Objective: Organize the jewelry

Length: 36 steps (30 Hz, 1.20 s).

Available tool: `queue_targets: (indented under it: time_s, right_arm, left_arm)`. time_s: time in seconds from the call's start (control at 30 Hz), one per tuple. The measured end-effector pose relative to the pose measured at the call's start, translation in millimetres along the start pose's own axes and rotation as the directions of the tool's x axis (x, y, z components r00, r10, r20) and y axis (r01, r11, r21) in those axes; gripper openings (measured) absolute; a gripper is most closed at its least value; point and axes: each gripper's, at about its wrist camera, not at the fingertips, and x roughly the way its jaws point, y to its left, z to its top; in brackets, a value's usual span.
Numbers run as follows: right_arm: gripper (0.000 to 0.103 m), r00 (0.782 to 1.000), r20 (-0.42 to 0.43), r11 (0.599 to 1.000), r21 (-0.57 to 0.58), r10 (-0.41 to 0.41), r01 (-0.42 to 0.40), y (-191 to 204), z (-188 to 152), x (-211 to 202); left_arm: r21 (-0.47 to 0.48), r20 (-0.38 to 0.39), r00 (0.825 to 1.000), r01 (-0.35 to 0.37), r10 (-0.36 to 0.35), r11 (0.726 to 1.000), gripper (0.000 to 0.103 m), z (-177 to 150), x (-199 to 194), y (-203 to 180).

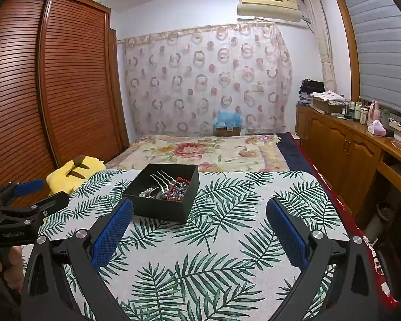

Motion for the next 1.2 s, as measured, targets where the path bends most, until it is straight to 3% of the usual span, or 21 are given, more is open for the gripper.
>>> queue_targets:
  time_s: [1.2]
  right_arm:
    - [0.1,1.0,0.001,1.0,0.002,0.002,-0.002,0.1,-0.4,0.7]
  left_arm:
    - [0.001,0.01,1.0,0.006,-0.006,1.0,0.095,3.6,-2.4,-10.7]
